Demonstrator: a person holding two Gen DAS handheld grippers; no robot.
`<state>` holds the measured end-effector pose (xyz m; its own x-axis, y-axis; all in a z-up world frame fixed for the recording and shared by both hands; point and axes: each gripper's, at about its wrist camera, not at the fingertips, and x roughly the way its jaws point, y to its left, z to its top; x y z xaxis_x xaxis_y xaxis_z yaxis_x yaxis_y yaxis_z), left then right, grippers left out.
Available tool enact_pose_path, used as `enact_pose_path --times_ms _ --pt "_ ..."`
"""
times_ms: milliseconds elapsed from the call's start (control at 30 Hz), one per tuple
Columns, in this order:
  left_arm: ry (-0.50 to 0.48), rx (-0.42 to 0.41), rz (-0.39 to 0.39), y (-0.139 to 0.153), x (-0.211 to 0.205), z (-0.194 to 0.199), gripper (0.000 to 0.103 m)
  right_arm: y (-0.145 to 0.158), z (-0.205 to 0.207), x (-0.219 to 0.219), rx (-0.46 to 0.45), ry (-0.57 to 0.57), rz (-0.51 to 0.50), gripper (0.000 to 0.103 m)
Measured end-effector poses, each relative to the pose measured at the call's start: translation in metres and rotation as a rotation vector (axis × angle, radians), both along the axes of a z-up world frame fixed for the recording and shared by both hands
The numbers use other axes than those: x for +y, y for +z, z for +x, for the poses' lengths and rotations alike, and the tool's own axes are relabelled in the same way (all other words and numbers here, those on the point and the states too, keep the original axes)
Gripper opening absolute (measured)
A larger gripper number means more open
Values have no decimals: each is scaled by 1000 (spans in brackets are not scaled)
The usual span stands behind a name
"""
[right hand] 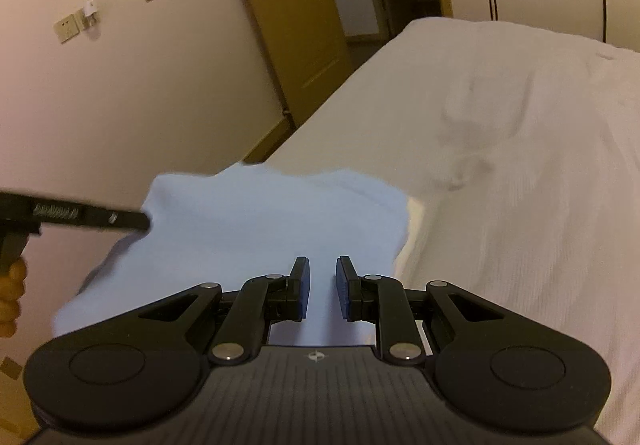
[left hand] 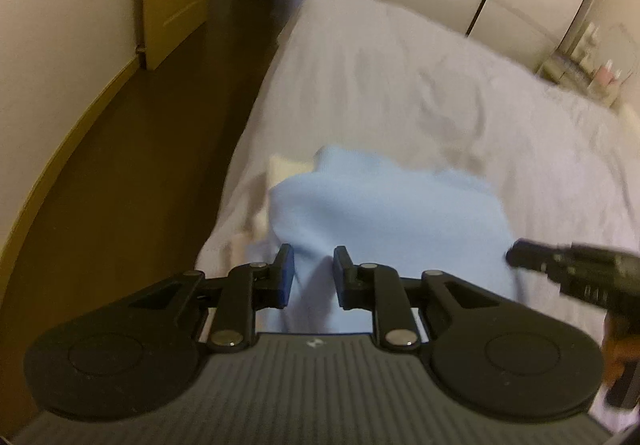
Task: Fold clothes
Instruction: 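Lower the sweatshirt onto the cream folded cloth with both grippers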
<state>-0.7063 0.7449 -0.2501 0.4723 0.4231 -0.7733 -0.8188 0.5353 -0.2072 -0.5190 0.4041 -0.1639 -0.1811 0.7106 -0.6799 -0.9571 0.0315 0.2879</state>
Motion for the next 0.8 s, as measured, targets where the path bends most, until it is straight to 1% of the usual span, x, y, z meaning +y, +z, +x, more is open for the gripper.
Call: enact_pose_path --times_ms 67,133,233,300,367,433,500,533,600,633,700,800 --pt "-1 25 -30 -16 7 0 18 -15 7 16 13 26 -60 21" --pt "4 31 -37 -18 10 -1 18 -21 10 21 28 42 -99 21" --pt "-4 8 -18 -2 11 -5 17 -5 13 13 37 40 -73 21" --pt "-25 -7 7 6 12 -2 18 5 16 5 53 11 -27 21" --pt "-37 6 27 7 18 2 17 9 21 8 51 -16 -7 21" --pt "-42 15 17 2 28 6 18 10 25 14 44 -42 2 21" --pt "-49 19 8 -2 35 10 18 -6 34 33 60 -57 -24 21" --pt "-59 24 6 -3 38 13 18 -15 37 42 73 -56 -56 22" --pt "-92 65 10 -9 38 21 19 -30 39 47 93 -48 -110 22" --pt "-109 103 9 -15 39 28 20 -35 38 48 99 -46 -123 22" --pt "-126 151 3 -26 43 38 22 -37 38 46 105 -45 -132 22" --pt "-102 157 -20 -26 49 39 25 -31 38 44 104 -38 -136 22"
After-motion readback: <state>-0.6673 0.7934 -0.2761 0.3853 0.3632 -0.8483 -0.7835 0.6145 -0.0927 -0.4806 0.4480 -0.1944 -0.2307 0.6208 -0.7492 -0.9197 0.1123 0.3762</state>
